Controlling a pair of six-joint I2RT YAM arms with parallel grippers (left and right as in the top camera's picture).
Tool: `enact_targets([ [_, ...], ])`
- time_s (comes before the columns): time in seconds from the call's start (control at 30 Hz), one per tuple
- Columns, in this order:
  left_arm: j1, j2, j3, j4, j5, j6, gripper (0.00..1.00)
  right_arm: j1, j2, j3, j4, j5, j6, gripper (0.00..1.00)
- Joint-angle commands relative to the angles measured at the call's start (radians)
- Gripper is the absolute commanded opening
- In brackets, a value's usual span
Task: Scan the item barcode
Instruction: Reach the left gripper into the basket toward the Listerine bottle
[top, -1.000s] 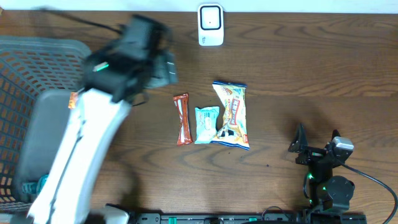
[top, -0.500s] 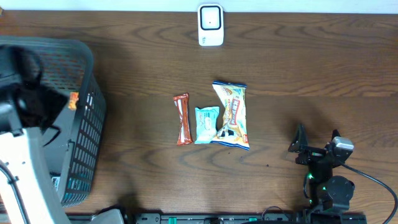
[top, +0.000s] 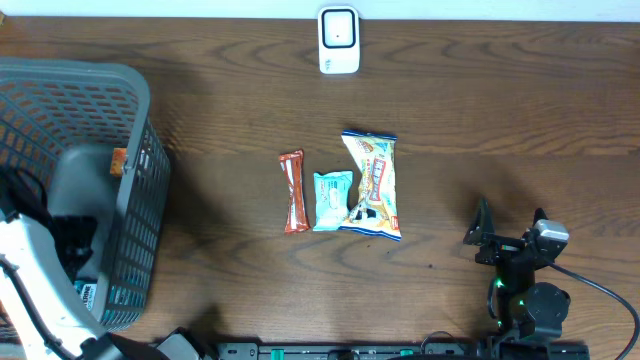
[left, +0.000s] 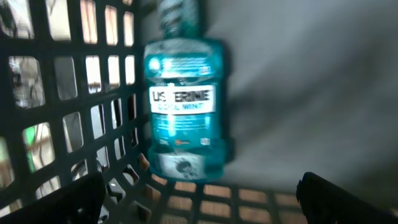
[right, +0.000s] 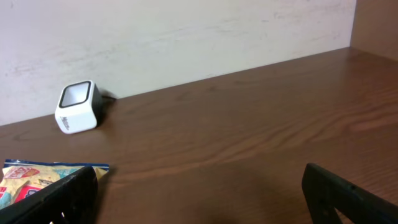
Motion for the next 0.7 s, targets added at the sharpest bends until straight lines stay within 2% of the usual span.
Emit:
enact_targets([
  [0.0,0.064,-0.001,-0.080,0.029,0.016,-0.002,0.99,-0.014,-0.005,-0.003,-0.002,0.005,-0.014,0.99],
  [0.3,0.189,-0.001,-0.249,0.170,0.037,-0.002,0.98,-0.014,-0.005,-0.003,-0.001,0.005,-0.014,0.99],
  [0.67,0.196,-0.001,-0.425,0.397,0.057,-0.002,0.98,-0.014,-0.005,-0.003,-0.001,0.005,-0.014,0.99],
])
